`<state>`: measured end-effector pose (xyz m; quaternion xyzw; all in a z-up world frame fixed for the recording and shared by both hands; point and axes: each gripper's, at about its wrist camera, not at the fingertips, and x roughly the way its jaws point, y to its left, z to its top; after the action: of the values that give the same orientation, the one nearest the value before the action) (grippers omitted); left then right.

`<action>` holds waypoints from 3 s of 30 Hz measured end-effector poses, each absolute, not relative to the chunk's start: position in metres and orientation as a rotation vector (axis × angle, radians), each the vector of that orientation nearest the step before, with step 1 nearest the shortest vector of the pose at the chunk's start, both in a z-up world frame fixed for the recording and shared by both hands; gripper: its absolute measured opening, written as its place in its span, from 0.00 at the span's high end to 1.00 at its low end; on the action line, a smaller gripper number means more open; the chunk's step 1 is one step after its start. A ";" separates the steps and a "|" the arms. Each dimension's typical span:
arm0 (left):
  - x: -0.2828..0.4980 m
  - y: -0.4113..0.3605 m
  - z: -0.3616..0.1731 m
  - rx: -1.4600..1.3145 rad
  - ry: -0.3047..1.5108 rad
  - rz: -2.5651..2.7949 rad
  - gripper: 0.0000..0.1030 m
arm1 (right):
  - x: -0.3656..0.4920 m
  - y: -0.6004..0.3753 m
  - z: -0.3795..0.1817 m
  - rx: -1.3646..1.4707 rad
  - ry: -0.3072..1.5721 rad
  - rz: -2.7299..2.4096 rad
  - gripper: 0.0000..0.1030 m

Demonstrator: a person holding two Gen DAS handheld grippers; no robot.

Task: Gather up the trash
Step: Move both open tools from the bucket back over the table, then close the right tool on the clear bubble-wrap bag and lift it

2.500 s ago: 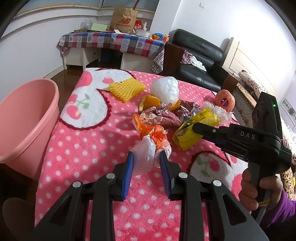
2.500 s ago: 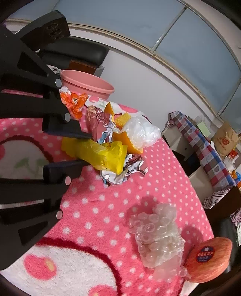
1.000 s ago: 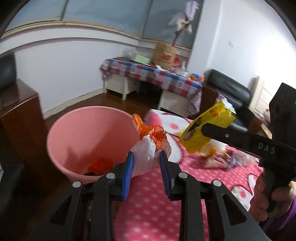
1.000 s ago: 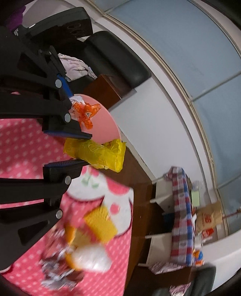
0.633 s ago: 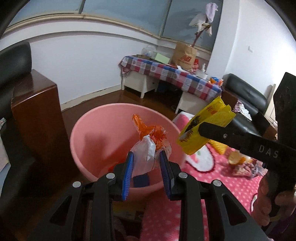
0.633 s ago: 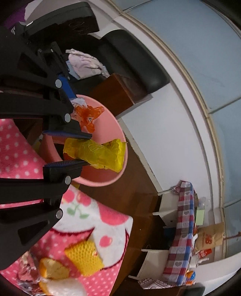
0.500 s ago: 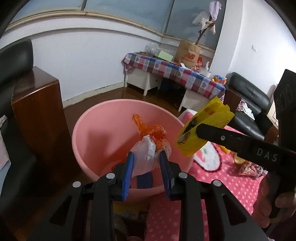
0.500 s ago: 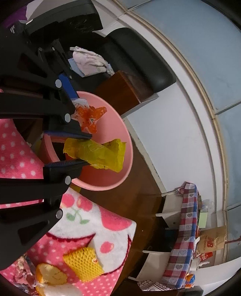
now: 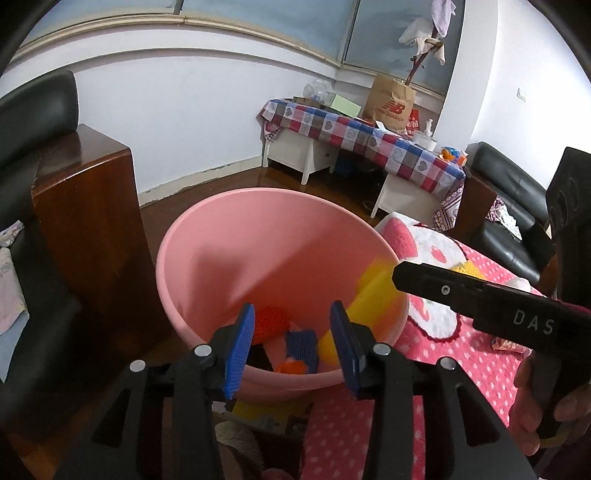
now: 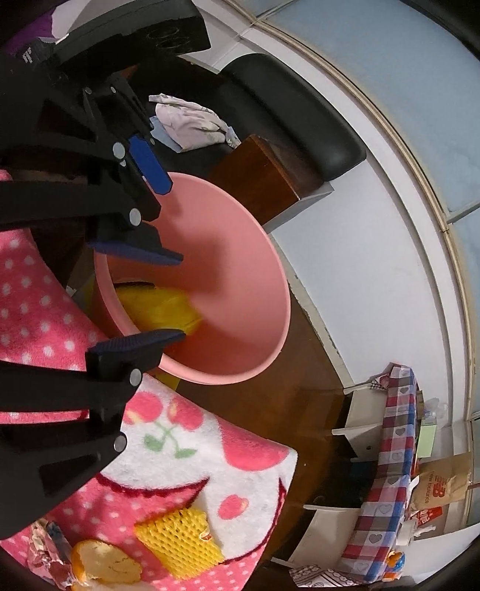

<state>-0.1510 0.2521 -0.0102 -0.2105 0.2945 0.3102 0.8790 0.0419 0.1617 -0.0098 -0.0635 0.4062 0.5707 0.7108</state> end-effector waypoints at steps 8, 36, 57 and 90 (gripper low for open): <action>-0.153 0.249 -0.005 -0.433 0.610 0.651 0.60 | 0.041 0.151 -0.001 -0.117 0.882 1.276 0.60; -0.107 0.154 0.008 -0.335 0.672 0.450 0.60 | 0.060 -0.058 -0.009 0.004 0.783 0.874 0.60; -0.043 0.093 0.002 -0.216 0.757 0.313 0.60 | 0.129 -0.195 -0.038 0.255 0.826 0.576 0.60; -0.029 0.080 0.000 -0.190 0.762 0.276 0.60 | 0.164 -0.186 -0.064 0.346 0.983 0.727 0.60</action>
<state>-0.0293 0.0800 0.0002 -0.0923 0.3700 0.1341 0.9147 0.1635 -0.1862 -0.0641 0.1618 0.4591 0.3397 0.8047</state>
